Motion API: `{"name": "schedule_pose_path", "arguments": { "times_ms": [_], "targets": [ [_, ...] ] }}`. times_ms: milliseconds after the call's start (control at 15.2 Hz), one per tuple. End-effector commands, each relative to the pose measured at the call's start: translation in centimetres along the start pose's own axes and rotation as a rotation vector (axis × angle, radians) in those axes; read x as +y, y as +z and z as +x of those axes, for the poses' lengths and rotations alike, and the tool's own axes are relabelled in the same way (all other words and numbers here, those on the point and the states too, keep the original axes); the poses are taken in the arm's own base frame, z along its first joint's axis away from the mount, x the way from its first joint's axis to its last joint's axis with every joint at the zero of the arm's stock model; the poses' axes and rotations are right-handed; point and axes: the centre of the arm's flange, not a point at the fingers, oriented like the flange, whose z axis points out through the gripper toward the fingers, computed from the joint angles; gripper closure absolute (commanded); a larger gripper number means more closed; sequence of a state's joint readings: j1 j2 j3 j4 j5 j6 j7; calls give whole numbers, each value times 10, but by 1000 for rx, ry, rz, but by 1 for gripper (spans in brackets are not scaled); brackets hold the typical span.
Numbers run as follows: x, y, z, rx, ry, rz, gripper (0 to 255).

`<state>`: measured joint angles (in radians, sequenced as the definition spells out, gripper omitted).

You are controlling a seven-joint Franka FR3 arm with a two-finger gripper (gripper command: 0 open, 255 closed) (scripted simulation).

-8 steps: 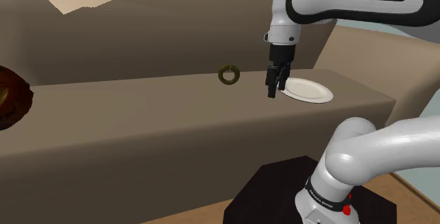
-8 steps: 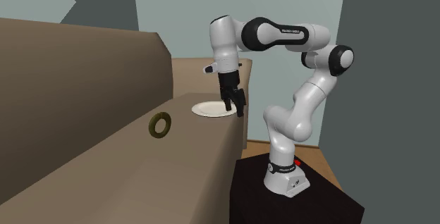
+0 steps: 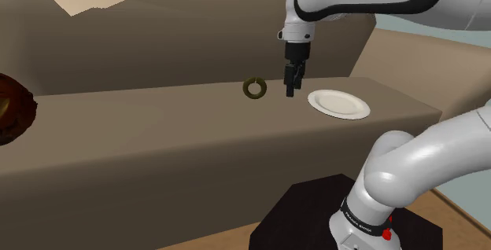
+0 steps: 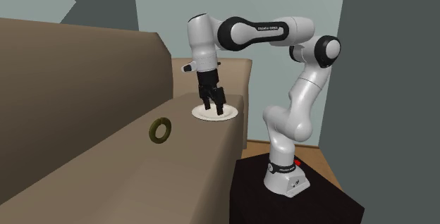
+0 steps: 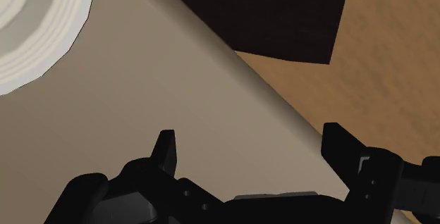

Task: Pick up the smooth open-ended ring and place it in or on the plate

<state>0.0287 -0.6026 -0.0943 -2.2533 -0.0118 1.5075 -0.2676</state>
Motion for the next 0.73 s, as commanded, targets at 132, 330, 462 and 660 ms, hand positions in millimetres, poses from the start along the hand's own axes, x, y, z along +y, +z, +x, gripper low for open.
{"name": "schedule_pose_path", "arguments": {
  "times_ms": [132, 330, 462, 660],
  "targets": [
    [24, -10, 43, -2, -103, -23, 0],
    [38, -18, 78, -4, -178, -41, 0],
    [46, -24, 101, -4, -228, -52, 0],
    [56, -33, 137, -5, -304, -69, 0]
  ]
}}
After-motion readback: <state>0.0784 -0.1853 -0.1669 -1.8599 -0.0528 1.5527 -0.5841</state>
